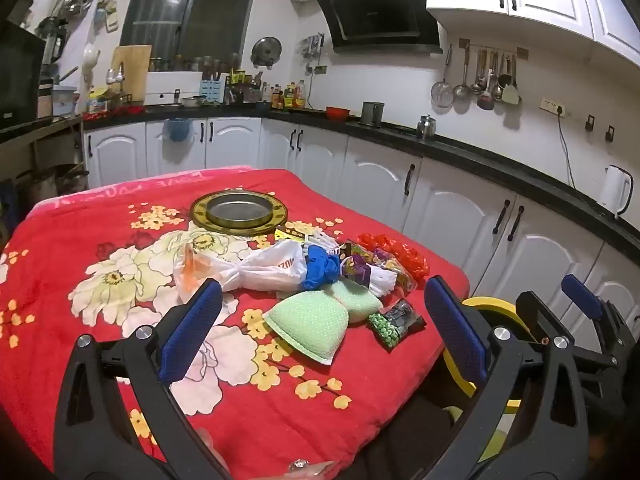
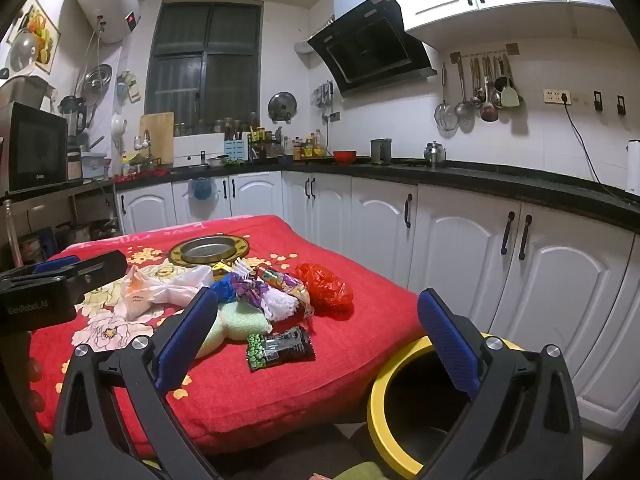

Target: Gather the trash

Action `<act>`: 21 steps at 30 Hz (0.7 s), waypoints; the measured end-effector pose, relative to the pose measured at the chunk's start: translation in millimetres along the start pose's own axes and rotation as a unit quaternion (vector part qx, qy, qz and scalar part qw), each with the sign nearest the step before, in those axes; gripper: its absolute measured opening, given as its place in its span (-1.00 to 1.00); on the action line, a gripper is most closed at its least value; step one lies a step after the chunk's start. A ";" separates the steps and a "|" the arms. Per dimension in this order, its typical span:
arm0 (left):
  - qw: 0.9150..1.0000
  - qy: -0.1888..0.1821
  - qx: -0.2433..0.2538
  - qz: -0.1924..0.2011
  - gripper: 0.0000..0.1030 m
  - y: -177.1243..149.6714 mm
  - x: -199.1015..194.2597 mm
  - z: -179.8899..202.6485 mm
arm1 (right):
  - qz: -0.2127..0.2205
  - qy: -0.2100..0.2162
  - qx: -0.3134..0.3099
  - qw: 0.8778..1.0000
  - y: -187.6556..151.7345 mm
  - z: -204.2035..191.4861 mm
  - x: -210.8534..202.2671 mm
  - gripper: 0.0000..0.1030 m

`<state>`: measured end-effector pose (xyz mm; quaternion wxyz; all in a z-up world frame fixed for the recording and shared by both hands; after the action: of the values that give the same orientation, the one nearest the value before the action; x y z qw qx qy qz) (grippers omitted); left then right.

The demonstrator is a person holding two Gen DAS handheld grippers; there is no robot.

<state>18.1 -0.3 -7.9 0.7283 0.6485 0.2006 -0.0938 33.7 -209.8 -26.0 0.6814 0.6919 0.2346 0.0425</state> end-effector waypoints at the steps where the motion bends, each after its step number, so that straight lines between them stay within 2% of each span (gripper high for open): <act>1: 1.000 0.000 0.000 0.000 0.81 0.0 0.0 0.0 | -0.002 0.001 0.001 1.000 -0.1 0.0 0.2 0.88; 15: 1.000 -0.004 0.000 -0.004 0.81 -2.2 10.3 -6.9 | -0.002 0.000 0.000 1.000 0.0 0.5 1.3 0.88; 17: 1.000 -0.001 0.003 0.004 0.81 1.2 -2.7 -0.5 | -0.002 0.000 0.000 1.000 0.1 0.5 1.8 0.88; 21: 1.000 0.001 0.004 0.005 0.81 0.9 -2.3 -0.4 | -0.003 0.001 -0.001 1.000 1.4 0.1 0.3 0.88</act>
<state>16.3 -0.1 -6.2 0.7260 0.6525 0.1976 -0.0903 34.4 -209.8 -24.8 0.6821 0.6904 0.2374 0.0417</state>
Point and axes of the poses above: each gripper's, at about its wrist camera, not at the fingertips, and x roughly the way its jaws point, z to its right, y to its top, the point moved 2 cm from there along x, roughly the way its jaws point, and after that the axes turned 7 degrees about y, right-handed, at the moved point
